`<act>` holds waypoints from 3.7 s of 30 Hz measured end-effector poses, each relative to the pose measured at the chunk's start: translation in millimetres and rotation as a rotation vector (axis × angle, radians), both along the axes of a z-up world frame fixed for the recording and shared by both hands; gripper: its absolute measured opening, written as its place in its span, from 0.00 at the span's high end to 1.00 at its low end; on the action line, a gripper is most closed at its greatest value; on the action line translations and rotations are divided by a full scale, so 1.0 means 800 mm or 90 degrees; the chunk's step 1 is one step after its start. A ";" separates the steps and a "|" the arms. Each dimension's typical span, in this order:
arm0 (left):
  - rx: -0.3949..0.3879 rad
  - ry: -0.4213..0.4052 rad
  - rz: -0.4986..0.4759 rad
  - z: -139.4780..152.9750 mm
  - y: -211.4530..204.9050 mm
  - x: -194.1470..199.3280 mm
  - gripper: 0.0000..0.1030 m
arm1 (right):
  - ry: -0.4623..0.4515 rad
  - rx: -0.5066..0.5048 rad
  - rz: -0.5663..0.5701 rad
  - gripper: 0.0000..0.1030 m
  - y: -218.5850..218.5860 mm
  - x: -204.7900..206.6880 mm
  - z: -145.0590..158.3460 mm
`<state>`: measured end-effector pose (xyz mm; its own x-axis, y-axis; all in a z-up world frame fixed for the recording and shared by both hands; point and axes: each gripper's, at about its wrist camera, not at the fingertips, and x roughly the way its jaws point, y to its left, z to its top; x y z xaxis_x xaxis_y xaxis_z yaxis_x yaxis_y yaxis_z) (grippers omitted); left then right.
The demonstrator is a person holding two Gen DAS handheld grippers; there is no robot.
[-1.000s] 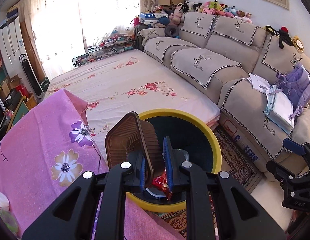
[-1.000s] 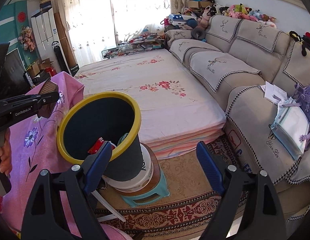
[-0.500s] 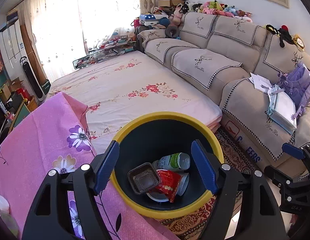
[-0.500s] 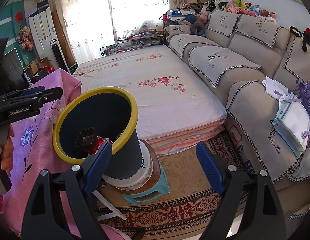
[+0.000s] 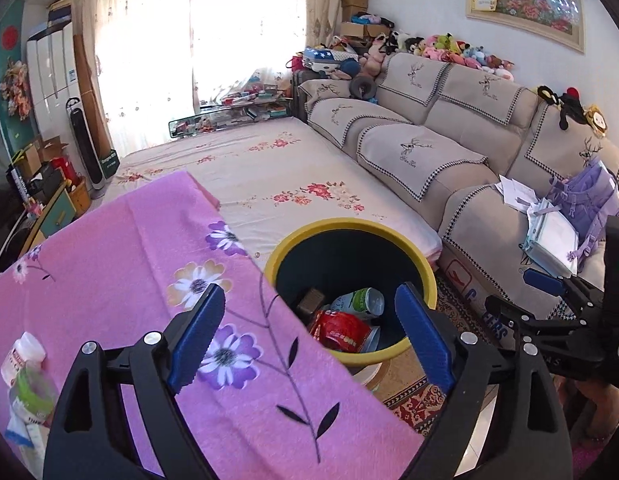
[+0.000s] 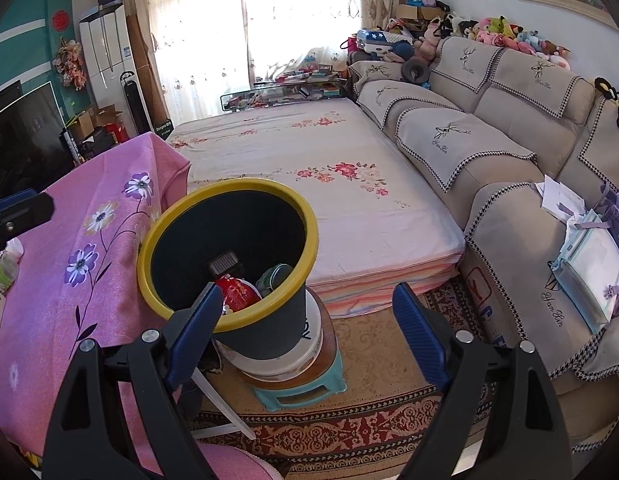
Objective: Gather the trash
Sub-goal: 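Move the right gripper back over the table toward the clear jar, then grasp the clear jar with green lid with the right gripper, then carry the clear jar over the bin and open the right gripper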
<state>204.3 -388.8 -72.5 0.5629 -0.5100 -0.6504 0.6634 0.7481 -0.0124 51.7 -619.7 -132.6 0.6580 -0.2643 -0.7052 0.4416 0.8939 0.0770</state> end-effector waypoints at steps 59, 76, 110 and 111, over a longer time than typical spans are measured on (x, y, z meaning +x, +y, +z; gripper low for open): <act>-0.064 0.004 0.425 -0.010 0.503 -0.074 0.05 | 0.112 0.000 0.545 0.33 0.535 0.303 -0.002; -0.054 0.020 0.359 -0.018 0.452 -0.065 0.05 | 0.025 0.000 0.415 0.33 0.377 0.232 0.051; -0.004 0.059 0.317 -0.049 0.369 -0.029 0.05 | 0.096 -0.001 0.100 0.28 0.086 0.231 -0.028; -0.004 0.060 0.318 -0.049 0.369 -0.029 0.05 | 0.092 -0.004 0.099 0.28 0.086 0.228 -0.027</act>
<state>181.1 -93.4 -112.0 0.6784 -0.1983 -0.7074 0.2211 0.9733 -0.0608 234.1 -550.8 -153.8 0.5832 -0.1725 -0.7938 0.3048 0.9523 0.0170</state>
